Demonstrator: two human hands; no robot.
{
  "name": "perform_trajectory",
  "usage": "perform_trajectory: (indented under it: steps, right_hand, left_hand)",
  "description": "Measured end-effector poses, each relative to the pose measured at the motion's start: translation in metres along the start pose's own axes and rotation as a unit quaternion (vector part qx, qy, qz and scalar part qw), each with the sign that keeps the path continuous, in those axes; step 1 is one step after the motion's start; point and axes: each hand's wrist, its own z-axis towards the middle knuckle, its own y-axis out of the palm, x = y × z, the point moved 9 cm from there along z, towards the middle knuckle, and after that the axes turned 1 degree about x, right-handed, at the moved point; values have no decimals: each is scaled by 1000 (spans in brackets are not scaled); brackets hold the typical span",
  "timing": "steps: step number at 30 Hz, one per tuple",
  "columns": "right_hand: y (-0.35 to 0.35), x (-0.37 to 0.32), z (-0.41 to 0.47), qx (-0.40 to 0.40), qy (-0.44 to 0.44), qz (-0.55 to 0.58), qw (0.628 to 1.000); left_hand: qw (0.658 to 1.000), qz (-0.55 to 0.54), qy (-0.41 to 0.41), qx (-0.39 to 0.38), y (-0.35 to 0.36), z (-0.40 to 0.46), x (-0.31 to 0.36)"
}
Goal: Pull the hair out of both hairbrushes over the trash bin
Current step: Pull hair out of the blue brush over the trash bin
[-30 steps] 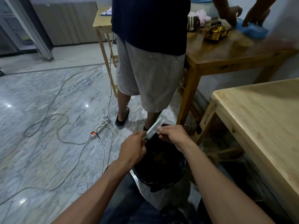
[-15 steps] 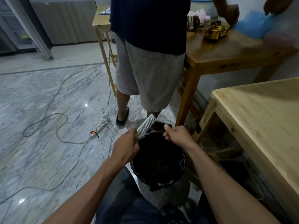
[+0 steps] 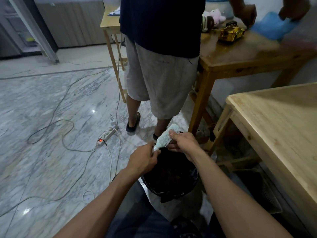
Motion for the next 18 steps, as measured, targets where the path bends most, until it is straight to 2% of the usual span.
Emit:
perform_trajectory:
  steps: [3, 8, 18]
  right_hand:
    - [-5, -2, -1, 15, 11, 24, 1000]
    - [-16, -20, -5, 40, -7, 23, 999]
    - [-24, -62, -17, 71, -23, 25, 997]
  left_hand:
    - [1000, 6, -4, 16, -2, 0, 2]
    - [998, -61, -3, 10, -3, -3, 6]
    - [997, -50, 40, 41, -24, -1, 31]
